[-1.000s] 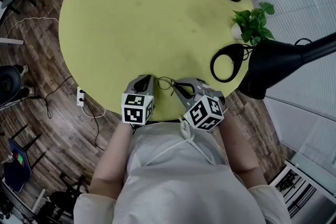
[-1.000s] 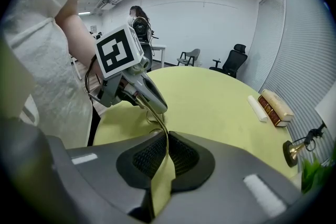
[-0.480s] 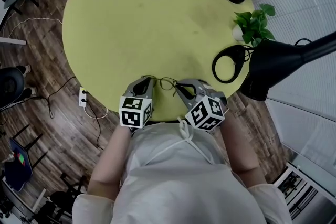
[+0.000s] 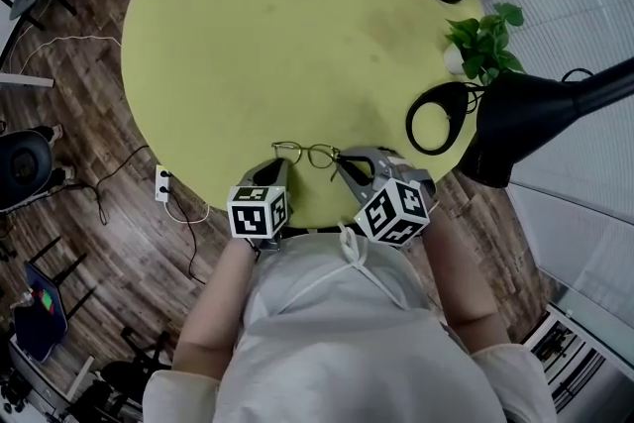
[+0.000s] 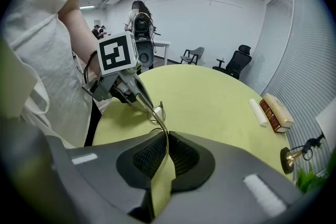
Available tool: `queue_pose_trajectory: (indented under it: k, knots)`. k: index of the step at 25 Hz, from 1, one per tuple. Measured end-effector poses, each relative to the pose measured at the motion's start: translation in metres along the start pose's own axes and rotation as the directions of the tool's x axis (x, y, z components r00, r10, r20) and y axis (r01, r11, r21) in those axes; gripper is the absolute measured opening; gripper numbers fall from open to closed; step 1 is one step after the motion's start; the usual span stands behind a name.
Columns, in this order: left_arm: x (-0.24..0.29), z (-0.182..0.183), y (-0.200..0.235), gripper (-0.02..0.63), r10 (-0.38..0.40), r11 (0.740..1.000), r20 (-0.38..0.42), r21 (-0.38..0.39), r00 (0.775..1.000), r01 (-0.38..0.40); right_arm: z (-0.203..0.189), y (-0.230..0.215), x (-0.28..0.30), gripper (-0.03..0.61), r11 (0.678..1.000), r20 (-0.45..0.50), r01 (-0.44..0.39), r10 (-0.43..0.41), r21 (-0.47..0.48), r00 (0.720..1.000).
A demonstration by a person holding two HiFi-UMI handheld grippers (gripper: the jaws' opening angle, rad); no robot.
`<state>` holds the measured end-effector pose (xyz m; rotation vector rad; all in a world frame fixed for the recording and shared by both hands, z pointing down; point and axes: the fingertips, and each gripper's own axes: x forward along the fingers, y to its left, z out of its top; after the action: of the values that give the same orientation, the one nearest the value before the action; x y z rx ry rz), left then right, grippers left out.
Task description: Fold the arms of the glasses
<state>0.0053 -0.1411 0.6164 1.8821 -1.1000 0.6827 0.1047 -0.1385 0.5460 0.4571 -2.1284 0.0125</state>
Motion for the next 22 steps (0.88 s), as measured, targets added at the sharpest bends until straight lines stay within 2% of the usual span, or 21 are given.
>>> queue_pose_trajectory:
  k: [9, 14, 22]
  knots:
    - [0.008, -0.001, -0.002, 0.006, -0.001, 1.000, -0.007, 0.024, 1.000, 0.001, 0.007, 0.003, 0.005, 0.025, 0.999, -0.021, -0.019, 0.019, -0.028, 1.000]
    - [0.010, 0.000, -0.004, 0.006, -0.011, 0.999, 0.001, 0.043, 1.000, 0.011, 0.011, 0.005, 0.012, 0.026, 0.996, -0.094, -0.064, 0.059, -0.054, 0.994]
    - [0.006, 0.000, -0.006, 0.006, -0.022, 1.000, 0.021, 0.022, 1.000, 0.022, 0.017, 0.008, 0.030, 0.026, 0.987, -0.222, -0.122, 0.096, -0.107, 0.970]
